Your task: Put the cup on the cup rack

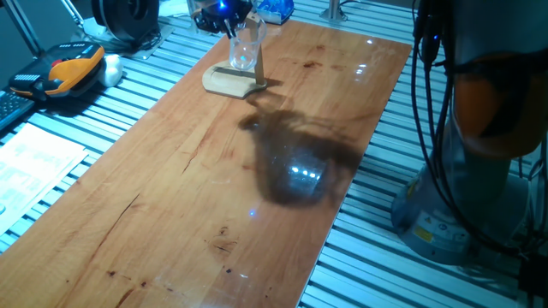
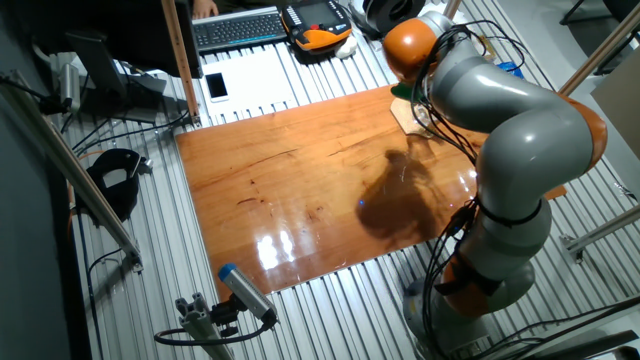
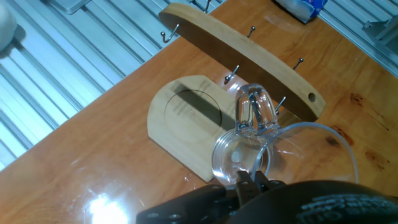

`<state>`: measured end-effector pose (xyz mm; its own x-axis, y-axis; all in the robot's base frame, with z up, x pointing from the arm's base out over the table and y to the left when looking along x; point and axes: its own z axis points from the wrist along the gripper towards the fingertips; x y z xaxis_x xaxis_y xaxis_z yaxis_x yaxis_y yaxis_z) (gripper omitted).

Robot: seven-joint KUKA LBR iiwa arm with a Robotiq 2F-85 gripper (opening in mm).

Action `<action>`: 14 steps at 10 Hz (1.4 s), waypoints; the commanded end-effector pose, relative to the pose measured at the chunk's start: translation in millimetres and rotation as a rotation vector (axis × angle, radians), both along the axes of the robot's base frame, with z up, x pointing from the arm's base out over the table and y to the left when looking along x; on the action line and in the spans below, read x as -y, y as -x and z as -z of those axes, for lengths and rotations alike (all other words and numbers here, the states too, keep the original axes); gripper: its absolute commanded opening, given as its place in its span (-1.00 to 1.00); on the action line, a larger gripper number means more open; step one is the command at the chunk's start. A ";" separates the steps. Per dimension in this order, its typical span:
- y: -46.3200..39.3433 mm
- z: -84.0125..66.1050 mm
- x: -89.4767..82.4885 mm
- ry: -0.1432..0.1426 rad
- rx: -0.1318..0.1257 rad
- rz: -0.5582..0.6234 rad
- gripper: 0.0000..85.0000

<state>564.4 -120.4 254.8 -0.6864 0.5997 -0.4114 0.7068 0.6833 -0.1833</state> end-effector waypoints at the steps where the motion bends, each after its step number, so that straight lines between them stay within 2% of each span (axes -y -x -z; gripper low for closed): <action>1: 0.6 0.2 1.6 -0.006 0.001 -0.001 -1.00; 10: 8.3 4.0 15.7 -0.050 0.001 -0.011 -1.00; 14: 7.9 5.7 16.4 -0.053 0.003 -0.012 -1.00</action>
